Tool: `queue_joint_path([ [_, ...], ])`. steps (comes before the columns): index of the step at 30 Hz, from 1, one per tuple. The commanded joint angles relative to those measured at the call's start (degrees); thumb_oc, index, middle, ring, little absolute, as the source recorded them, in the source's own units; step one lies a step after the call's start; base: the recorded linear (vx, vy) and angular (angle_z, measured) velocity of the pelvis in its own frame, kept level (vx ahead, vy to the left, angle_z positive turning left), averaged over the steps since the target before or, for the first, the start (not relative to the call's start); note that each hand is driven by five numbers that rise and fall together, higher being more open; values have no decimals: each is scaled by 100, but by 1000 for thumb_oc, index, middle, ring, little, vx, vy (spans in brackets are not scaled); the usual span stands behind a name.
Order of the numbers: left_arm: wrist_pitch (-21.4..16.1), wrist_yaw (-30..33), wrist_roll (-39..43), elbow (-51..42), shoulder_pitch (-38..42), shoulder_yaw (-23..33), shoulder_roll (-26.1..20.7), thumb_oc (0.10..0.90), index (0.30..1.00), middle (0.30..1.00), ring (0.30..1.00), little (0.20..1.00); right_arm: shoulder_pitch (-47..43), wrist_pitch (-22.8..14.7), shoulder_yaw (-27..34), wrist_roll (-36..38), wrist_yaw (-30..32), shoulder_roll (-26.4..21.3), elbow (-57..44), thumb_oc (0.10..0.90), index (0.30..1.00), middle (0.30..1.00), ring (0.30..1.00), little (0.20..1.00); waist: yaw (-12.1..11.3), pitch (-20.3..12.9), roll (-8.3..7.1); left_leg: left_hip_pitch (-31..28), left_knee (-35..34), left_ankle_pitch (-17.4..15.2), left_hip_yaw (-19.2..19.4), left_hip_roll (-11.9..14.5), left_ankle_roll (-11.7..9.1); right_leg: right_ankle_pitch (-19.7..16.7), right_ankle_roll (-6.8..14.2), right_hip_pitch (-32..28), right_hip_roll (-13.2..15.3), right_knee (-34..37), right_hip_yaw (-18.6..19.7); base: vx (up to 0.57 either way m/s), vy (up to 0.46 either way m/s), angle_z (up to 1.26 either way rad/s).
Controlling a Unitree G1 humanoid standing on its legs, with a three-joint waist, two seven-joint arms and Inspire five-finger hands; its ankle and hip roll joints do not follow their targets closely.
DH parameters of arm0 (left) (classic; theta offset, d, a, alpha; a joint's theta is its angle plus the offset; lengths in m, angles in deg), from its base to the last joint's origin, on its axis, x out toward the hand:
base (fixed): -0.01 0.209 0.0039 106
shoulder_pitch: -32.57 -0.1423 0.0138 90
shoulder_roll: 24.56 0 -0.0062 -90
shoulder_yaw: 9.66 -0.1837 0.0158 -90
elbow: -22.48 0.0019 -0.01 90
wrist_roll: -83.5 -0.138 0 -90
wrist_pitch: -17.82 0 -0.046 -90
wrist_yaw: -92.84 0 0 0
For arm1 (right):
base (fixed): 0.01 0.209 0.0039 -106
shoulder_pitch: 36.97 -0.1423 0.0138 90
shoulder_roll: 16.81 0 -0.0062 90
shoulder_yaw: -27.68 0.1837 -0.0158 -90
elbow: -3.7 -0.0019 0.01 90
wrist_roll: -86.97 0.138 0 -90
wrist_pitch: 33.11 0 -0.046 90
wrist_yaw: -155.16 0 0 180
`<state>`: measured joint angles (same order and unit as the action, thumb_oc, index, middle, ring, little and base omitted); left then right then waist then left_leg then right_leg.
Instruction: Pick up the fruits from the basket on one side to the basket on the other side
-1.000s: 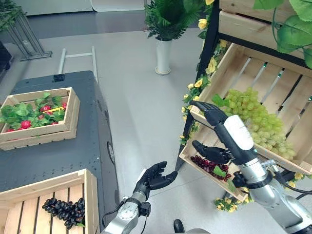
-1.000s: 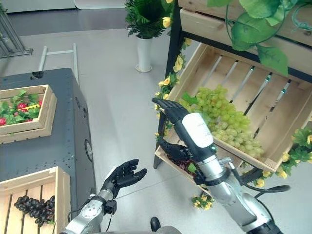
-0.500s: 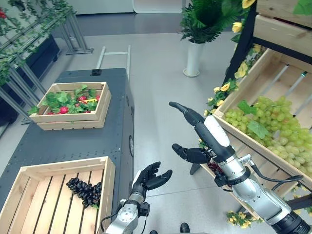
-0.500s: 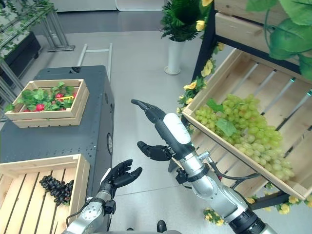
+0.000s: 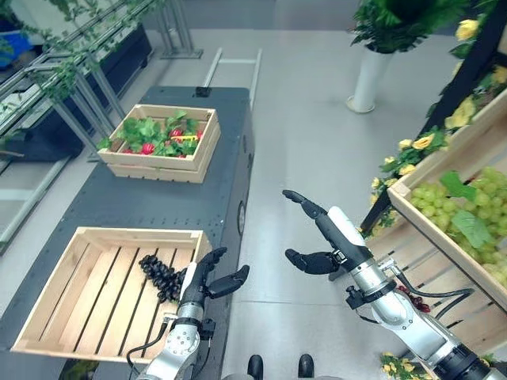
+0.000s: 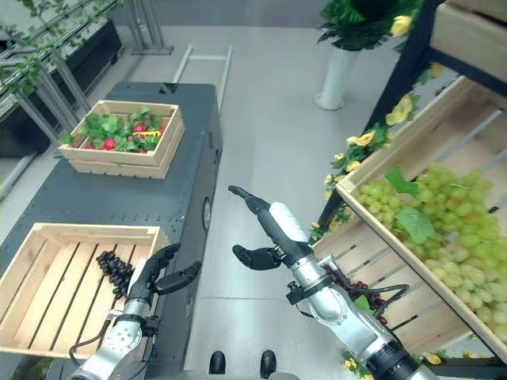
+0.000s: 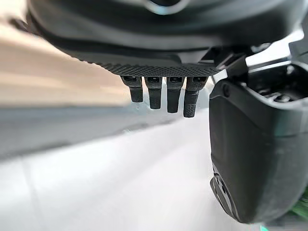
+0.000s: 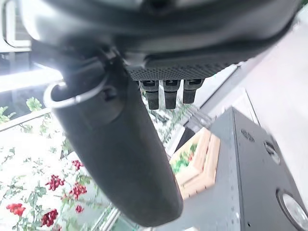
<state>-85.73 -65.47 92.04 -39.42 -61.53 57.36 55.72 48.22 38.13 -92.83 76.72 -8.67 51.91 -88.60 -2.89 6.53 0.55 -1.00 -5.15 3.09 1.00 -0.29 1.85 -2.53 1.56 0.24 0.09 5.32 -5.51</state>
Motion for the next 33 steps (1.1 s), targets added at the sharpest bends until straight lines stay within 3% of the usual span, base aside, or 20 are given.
queue_joint_path([
  [1, -290, 453, -633, 32, 706, 256, -223, 800, 900, 900, 900, 900, -721, -134, -79, 365, 59, 221, -374, 800, 900, 900, 900, 900, -81, -34, -114, -59, 15, -342, -255, -197, 20, 33, 95, -228, 244, -32, -168, 7, -18, 15],
  [9, -337, 1254, -1995, -327, 619, 831, -804, 800, 900, 900, 900, 900, -364, -36, -31, 345, -68, 193, -174, 800, 900, 900, 900, 900, -223, -52, -80, -37, 15, -274, -461, -227, -46, 94, 91, -292, 303, -32, -407, 19, 3, 17],
  [14, -278, 1515, -2508, 96, 412, 1345, -1322, 800, 900, 900, 900, 900, -130, -11, 5, 306, -305, 106, -110, 800, 900, 900, 900, 900, -257, -77, -44, -43, 15, -246, -451, -226, -89, 115, 109, -310, 345, -32, -500, 30, 62, 2],
  [21, -28, 1452, -2742, 625, 306, 1807, -1826, 800, 900, 900, 900, 900, -13, 103, 13, 392, -633, -22, -36, 800, 900, 900, 900, 900, -274, -53, 11, -59, 15, -226, -443, -236, -100, 113, 159, -311, 387, -32, -509, 41, 61, 3],
  [25, -131, 1582, -2906, 931, 341, 1934, -2089, 800, 900, 900, 900, 900, 7, 106, -15, 515, -758, -93, 70, 800, 900, 900, 900, 900, -277, -24, 6, -73, 15, -221, -462, -253, -93, 104, 184, -309, 403, -32, -513, 53, 104, 3],
  [29, -182, 1843, -3151, 1200, 462, 1986, -2264, 800, 900, 900, 900, 900, -29, 39, -96, 562, -832, -161, 154, 800, 900, 900, 900, 900, -277, 94, -21, -8, 164, -269, -382, -254, -66, 133, 182, -230, 430, -140, -531, 12, 120, 1],
  [31, -95, 2026, -3414, 1282, 533, 1966, -2326, 800, 900, 900, 900, 900, -80, -33, -104, 605, -803, -198, 195, 800, 900, 900, 900, 900, -270, 247, -31, 143, 445, -356, -333, -251, -43, 286, 143, -54, 449, -520, -574, -64, 131, -2],
  [33, 58, 2286, -3742, 1385, 784, 1787, -2500, 800, 900, 900, 900, 900, -220, -186, -98, 676, -698, -264, 302, 800, 900, 900, 900, 900, -239, 616, -54, 449, 956, -463, -293, -249, -27, 509, 72, 301, 472, -1200, -638, -168, 140, -2],
])
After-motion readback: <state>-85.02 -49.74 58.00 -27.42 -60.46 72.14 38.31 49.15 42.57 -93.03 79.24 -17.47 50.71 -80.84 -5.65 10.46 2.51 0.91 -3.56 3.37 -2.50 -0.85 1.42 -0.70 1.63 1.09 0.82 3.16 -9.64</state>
